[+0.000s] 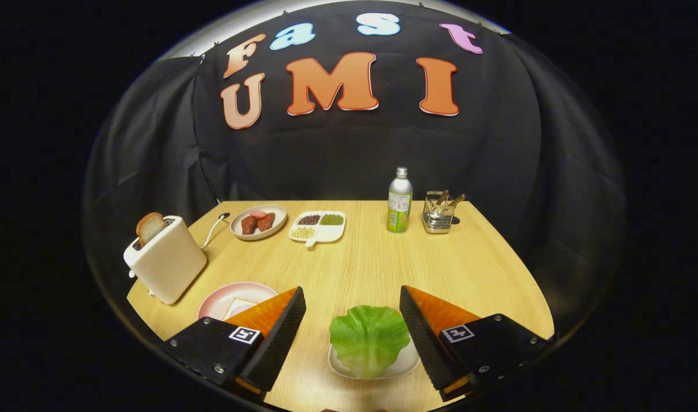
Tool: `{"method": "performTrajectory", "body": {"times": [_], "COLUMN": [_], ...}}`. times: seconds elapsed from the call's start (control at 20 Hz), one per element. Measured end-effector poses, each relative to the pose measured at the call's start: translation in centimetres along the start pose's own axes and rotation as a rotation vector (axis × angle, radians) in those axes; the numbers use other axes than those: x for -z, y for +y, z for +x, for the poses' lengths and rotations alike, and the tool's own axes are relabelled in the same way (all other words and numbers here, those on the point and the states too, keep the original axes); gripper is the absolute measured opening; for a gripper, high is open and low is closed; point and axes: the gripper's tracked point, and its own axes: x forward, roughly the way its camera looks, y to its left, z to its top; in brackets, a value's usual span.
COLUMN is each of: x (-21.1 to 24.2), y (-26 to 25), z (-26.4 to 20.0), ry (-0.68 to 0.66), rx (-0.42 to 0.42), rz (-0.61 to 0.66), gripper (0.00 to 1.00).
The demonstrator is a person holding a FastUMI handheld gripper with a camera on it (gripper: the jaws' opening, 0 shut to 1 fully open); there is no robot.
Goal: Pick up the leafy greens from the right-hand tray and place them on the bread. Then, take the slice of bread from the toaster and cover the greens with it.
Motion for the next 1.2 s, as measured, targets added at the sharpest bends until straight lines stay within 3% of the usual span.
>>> {"method": "performTrajectory", "body": {"times": [0.4,1.2], "x": [4.6,11.9], "y": [0.9,-3.2], "z": [2.1,7.4], "ry": [0.232,0.526], "rx": [-0.059,0.058], "rz": [-0.015,-0.067], "gripper": [0.98,0.94]}}
